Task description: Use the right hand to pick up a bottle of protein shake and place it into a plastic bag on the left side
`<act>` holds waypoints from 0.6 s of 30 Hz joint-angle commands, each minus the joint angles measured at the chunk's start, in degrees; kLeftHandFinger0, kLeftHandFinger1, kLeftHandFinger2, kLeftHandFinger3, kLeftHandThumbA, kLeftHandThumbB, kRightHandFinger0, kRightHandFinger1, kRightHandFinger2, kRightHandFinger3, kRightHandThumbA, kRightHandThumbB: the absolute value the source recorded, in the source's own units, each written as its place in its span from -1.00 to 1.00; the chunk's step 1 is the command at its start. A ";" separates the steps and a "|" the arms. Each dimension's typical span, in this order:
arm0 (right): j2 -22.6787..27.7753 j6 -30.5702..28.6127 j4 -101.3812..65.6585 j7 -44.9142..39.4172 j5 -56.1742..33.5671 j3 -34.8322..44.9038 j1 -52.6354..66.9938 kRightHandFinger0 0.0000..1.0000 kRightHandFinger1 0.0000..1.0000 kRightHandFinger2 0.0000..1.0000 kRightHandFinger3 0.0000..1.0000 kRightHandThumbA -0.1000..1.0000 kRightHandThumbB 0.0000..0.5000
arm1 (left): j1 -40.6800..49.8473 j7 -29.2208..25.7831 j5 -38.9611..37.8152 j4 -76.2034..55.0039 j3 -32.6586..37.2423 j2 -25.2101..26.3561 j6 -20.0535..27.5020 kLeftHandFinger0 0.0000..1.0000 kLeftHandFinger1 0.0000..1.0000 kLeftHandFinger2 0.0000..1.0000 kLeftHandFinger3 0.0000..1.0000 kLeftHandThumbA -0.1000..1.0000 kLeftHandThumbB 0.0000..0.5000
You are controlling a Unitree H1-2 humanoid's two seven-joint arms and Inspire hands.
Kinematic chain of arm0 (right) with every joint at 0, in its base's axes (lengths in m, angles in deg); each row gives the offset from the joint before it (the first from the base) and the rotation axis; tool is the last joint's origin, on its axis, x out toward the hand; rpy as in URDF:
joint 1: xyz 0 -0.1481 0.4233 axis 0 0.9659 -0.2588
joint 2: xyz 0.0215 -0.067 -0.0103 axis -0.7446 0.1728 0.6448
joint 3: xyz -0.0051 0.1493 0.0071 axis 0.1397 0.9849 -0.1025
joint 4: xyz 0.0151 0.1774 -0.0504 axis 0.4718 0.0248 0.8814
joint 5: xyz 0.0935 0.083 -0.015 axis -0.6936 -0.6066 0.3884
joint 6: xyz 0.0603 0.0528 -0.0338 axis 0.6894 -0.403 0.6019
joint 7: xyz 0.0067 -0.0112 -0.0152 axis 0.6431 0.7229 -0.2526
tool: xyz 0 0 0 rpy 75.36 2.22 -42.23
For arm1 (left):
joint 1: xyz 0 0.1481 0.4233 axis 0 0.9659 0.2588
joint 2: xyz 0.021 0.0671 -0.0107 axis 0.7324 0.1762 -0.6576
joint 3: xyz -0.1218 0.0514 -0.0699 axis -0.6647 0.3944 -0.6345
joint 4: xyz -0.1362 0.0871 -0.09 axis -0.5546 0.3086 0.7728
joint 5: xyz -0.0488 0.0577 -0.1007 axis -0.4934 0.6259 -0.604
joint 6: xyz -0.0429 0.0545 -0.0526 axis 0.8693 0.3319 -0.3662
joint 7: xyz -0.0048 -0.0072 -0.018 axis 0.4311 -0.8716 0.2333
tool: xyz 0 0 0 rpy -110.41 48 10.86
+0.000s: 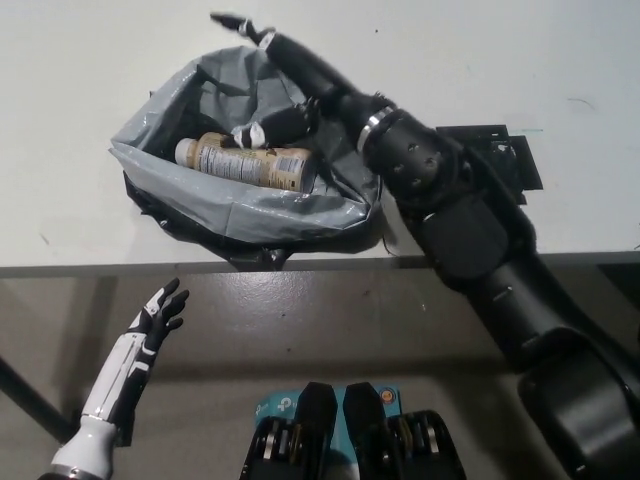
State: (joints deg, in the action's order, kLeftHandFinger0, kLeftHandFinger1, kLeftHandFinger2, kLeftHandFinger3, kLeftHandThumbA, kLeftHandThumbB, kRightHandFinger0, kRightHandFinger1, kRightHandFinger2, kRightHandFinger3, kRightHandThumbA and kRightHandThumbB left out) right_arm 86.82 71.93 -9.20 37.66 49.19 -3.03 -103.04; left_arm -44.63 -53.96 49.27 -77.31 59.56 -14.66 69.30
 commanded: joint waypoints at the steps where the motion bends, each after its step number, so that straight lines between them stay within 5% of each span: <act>1: 5.77 9.47 -38.65 -4.89 -16.22 10.05 3.96 1.00 1.00 1.00 1.00 0.97 0.94 | -0.55 0.48 -0.08 -1.43 0.06 0.50 0.70 1.00 1.00 1.00 1.00 1.00 0.11; 11: 15.75 9.44 -71.15 -2.40 -21.21 15.94 32.08 1.00 1.00 1.00 1.00 1.00 0.34 | -3.35 -0.02 -0.23 1.00 -1.15 1.27 0.75 1.00 1.00 1.00 1.00 1.00 0.23; 18: 13.65 1.88 -75.13 2.64 -20.46 16.67 44.59 1.00 1.00 1.00 1.00 1.00 0.22 | -3.82 -0.34 0.07 2.50 -1.13 0.96 0.82 1.00 1.00 1.00 1.00 1.00 0.17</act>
State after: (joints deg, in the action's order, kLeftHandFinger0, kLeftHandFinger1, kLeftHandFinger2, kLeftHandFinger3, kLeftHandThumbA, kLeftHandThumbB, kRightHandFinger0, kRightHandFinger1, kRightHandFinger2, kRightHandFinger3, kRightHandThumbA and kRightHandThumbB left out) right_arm 95.65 75.74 -45.80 36.86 44.01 3.85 -72.08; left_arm -44.80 -53.98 49.27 -75.54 59.38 -14.79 69.25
